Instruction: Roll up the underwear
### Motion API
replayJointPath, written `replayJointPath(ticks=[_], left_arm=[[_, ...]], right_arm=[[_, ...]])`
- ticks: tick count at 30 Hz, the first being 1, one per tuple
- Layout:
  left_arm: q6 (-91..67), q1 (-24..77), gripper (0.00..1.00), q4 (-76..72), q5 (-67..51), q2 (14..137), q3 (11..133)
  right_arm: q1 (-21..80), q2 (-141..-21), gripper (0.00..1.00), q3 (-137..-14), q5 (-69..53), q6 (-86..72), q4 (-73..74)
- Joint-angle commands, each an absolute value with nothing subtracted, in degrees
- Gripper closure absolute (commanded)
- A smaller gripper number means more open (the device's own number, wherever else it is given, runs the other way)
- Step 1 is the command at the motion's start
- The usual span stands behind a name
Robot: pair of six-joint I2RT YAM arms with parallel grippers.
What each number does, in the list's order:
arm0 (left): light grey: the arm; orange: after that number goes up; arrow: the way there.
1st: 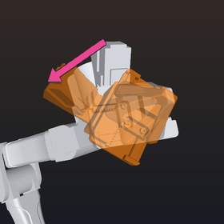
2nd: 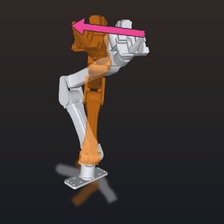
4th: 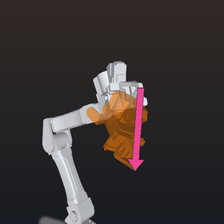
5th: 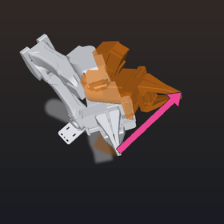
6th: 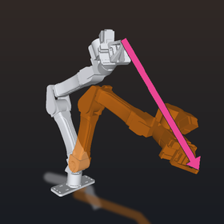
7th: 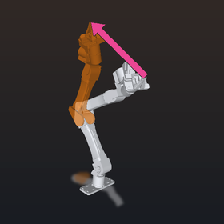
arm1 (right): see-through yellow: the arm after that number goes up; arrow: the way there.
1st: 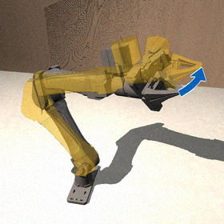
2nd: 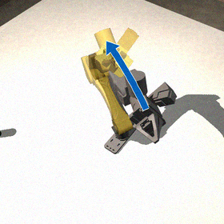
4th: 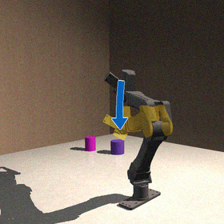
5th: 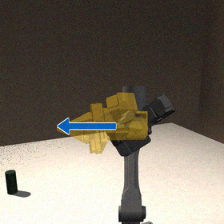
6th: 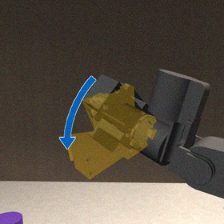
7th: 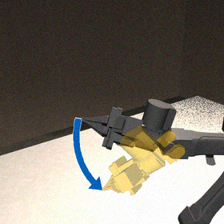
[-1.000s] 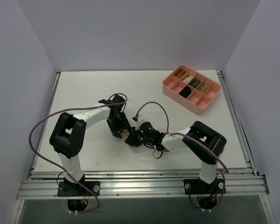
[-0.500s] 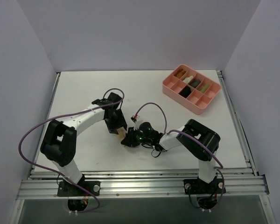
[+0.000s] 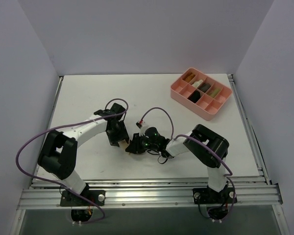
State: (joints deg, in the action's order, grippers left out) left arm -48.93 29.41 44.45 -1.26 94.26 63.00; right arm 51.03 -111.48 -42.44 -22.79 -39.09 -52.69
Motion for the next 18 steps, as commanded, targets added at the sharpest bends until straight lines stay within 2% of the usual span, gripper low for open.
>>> replayJointPath(ticks=[1,9,11,13,18], left_arm=[[-49.04,29.00,0.42,43.08,1.93,92.28,61.88],[-50.53,28.04,0.42,39.29,1.06,96.06,59.42],[-51.32,28.04,0.48,38.67,1.49,97.03,58.89],[-51.77,27.95,0.62,38.76,1.58,98.43,59.15],[-50.45,28.04,0.70,40.87,1.93,102.56,61.52]], right_arm=[[51.59,-117.51,1.00,-38.41,-21.45,-37.35,-30.15],[51.59,-116.54,1.00,-38.23,-21.53,-37.27,-29.27],[51.59,-116.28,0.99,-38.67,-21.62,-36.83,-28.57],[51.59,-115.84,0.96,-38.85,-21.36,-36.48,-27.87],[51.68,-112.42,0.89,-40.51,-20.13,-34.98,-23.39]])
